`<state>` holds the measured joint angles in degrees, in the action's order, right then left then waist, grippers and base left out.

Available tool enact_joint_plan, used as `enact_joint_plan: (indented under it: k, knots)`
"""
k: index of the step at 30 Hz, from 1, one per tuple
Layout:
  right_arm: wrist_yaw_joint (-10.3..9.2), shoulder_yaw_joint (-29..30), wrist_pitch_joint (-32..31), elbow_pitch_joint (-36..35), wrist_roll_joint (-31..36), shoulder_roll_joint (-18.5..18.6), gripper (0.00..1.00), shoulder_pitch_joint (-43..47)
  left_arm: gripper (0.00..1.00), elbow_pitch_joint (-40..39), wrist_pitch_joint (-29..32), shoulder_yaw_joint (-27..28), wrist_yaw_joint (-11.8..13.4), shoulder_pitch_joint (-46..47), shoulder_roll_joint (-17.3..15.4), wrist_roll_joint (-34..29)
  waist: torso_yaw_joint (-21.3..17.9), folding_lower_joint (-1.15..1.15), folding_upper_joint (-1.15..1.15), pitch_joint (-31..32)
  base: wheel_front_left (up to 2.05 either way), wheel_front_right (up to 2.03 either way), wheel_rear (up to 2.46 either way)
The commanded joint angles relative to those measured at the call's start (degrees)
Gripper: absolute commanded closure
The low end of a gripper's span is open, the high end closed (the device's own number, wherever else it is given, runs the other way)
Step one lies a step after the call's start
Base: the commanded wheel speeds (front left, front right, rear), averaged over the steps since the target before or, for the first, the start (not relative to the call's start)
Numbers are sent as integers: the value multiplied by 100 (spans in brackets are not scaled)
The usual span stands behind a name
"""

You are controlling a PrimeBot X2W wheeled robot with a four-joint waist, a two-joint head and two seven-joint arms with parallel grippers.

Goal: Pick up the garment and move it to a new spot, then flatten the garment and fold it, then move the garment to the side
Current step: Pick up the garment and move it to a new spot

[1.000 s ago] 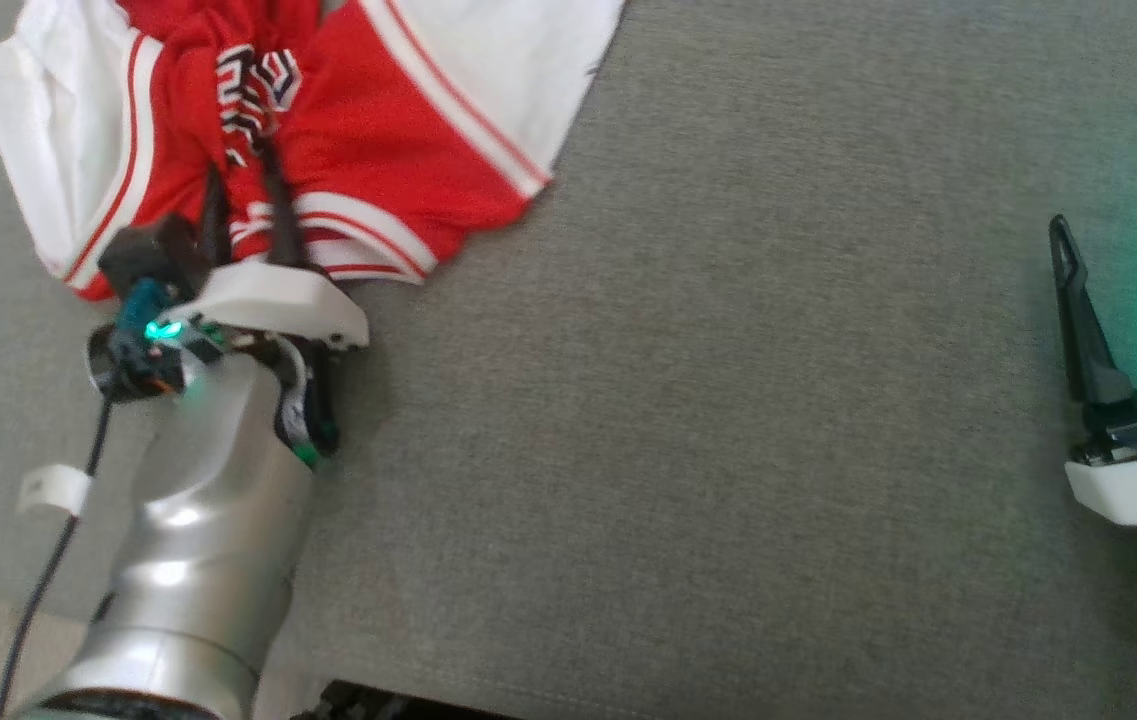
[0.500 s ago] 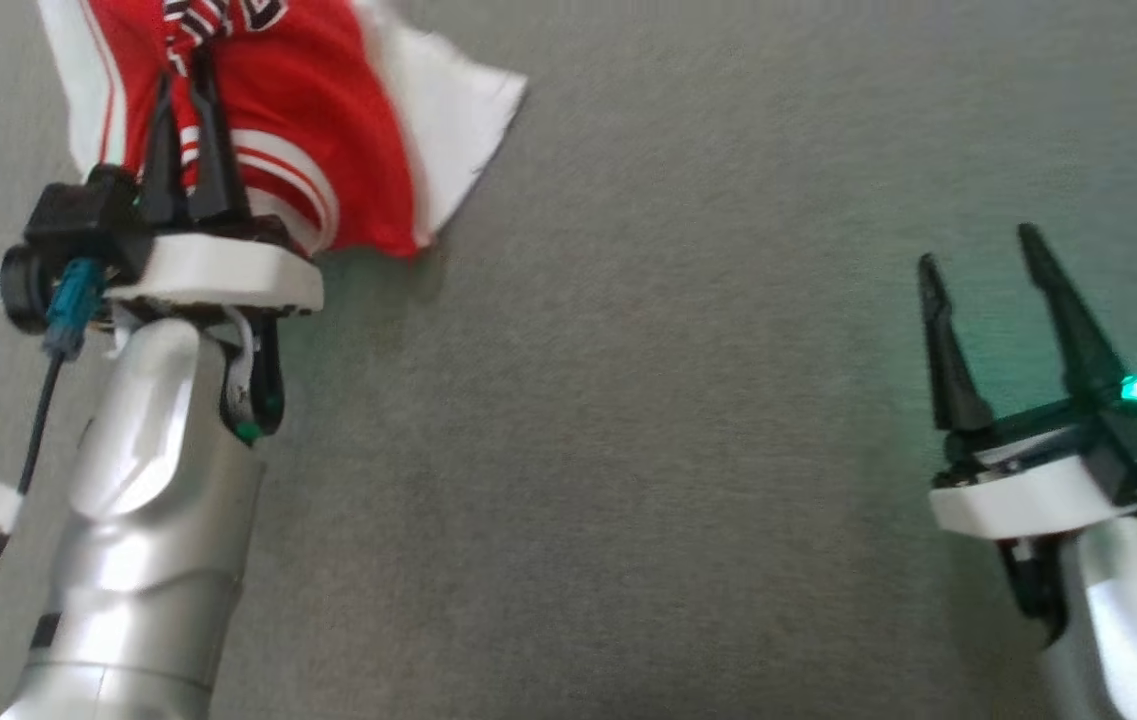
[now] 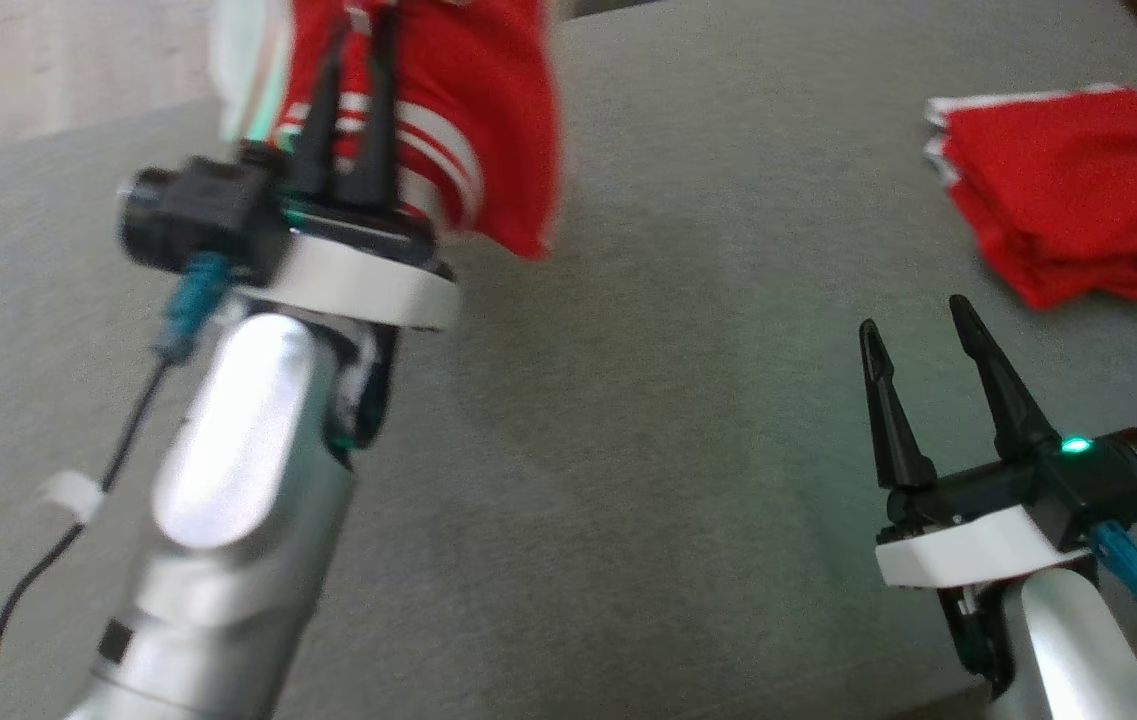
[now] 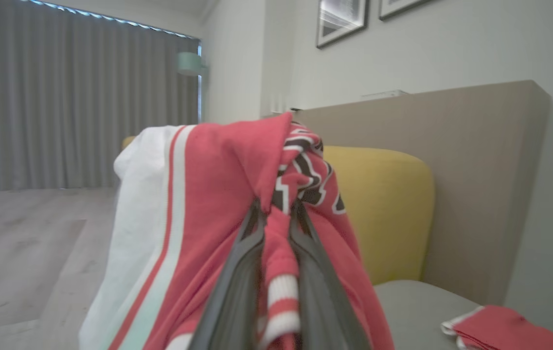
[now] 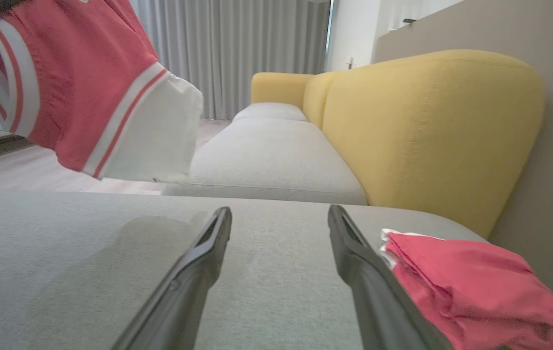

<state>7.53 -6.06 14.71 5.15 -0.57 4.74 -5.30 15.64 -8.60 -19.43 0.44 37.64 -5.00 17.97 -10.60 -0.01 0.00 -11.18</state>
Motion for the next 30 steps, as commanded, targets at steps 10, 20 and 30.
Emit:
enact_joint_plan:
  k: [10,20,30]
  knots:
    - [-4,-415,29,-172,-151,-158,0,-321,100,929,-120,-837,-110,-4,-200,-762,-1034,1,0,-845,0,0,0]
    - [-4,-520,29,85,-199,-184,0,-253,0,1872,-634,-774,50,-380,13,-659,-803,1,0,-681,0,0,0]
    - [-4,-255,29,327,-164,-185,0,255,0,243,-639,-150,374,-2048,163,-532,123,1,0,674,0,0,0]
